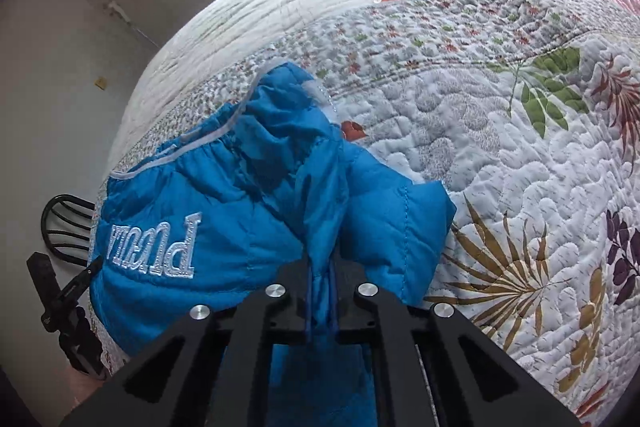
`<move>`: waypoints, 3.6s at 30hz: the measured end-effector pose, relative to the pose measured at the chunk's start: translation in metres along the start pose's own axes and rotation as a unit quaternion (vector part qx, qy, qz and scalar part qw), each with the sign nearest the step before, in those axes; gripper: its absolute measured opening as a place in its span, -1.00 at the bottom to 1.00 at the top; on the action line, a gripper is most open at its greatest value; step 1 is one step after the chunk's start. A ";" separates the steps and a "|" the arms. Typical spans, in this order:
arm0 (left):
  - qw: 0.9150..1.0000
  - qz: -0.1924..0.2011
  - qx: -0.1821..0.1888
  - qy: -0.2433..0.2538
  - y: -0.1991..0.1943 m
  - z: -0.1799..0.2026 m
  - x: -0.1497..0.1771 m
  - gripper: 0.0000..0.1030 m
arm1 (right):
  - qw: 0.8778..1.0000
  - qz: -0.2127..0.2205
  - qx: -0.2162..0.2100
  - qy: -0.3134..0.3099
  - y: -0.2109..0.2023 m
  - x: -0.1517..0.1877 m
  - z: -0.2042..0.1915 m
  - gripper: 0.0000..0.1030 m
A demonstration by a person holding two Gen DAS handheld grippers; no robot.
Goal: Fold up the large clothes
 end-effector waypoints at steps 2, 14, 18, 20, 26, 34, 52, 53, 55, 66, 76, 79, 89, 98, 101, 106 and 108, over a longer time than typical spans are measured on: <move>1.000 0.002 -0.005 0.008 0.004 -0.001 0.003 -0.62 | 1.000 0.001 0.000 0.003 0.004 0.002 0.001 -0.86; 1.000 -0.020 -0.020 -0.010 -0.012 -0.004 0.007 0.52 | 0.999 0.028 0.021 -0.012 -0.039 0.007 -0.008 -0.02; 1.000 0.003 -0.007 -0.003 -0.043 -0.017 0.008 0.68 | 0.999 0.040 -0.015 -0.009 -0.068 0.022 -0.001 0.28; 1.000 -0.004 0.009 -0.017 -0.049 -0.025 0.011 0.70 | 0.999 0.033 -0.039 0.000 -0.071 0.029 0.003 0.46; 0.997 -0.027 0.039 -0.066 -0.036 -0.046 0.017 0.73 | 0.998 0.012 -0.059 0.029 -0.050 0.039 0.021 0.48; 0.997 0.046 0.023 -0.049 -0.059 -0.014 0.014 0.60 | 0.993 0.079 -0.087 -0.023 -0.068 0.036 -0.019 0.35; 0.993 -0.030 0.004 0.111 0.020 0.109 0.086 0.63 | 0.986 -0.017 -0.025 -0.165 0.051 0.093 -0.148 -0.58; 0.993 -0.027 -0.001 0.114 0.023 0.108 0.087 0.63 | 0.986 -0.016 -0.026 -0.164 0.052 0.092 -0.146 -0.58; 0.993 -0.022 -0.011 0.115 0.026 0.108 0.089 0.63 | 0.987 -0.016 -0.033 -0.154 0.053 0.090 -0.142 -0.61; 0.996 0.024 0.002 0.084 -0.045 0.081 0.060 0.77 | 0.989 0.077 -0.044 -0.118 -0.058 0.065 -0.089 0.47; 0.998 -0.024 0.021 -0.055 -0.029 -0.026 0.016 0.79 | 0.993 0.050 -0.097 0.049 -0.043 0.040 0.030 0.71; 0.996 -0.045 0.056 -0.058 -0.014 -0.025 0.020 0.79 | 0.989 0.049 -0.124 0.067 -0.028 0.036 0.035 0.71; 0.993 -0.075 0.085 -0.042 0.025 -0.015 0.011 0.86 | 0.991 0.040 -0.117 0.047 0.005 0.021 0.021 0.74; 0.989 -0.079 0.108 -0.058 0.031 0.013 -0.002 -0.18 | 0.993 0.031 -0.109 0.040 0.015 0.010 0.003 -0.35; 0.991 -0.060 0.109 -0.051 0.017 0.021 -0.002 -0.46 | 0.993 0.048 -0.102 0.019 0.000 0.013 -0.009 -0.53; 0.991 -0.038 0.120 -0.048 -0.014 0.031 -0.001 -0.64 | 0.989 0.075 -0.124 -0.004 -0.038 0.019 -0.033 -0.58; 0.991 -0.027 0.126 -0.044 -0.032 0.036 0.001 -0.66 | 0.988 0.082 -0.126 -0.021 -0.057 0.023 -0.044 -0.60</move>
Point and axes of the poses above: each gripper's, at about its wrist camera, not at the fingertips, and y roughly the way its jaws point, z to its right, x to its underside, the point moved 5 cm from there along y, roughly the way its jaws point, and after that the axes turned 6 degrees about -y, right-handed, at the moved point
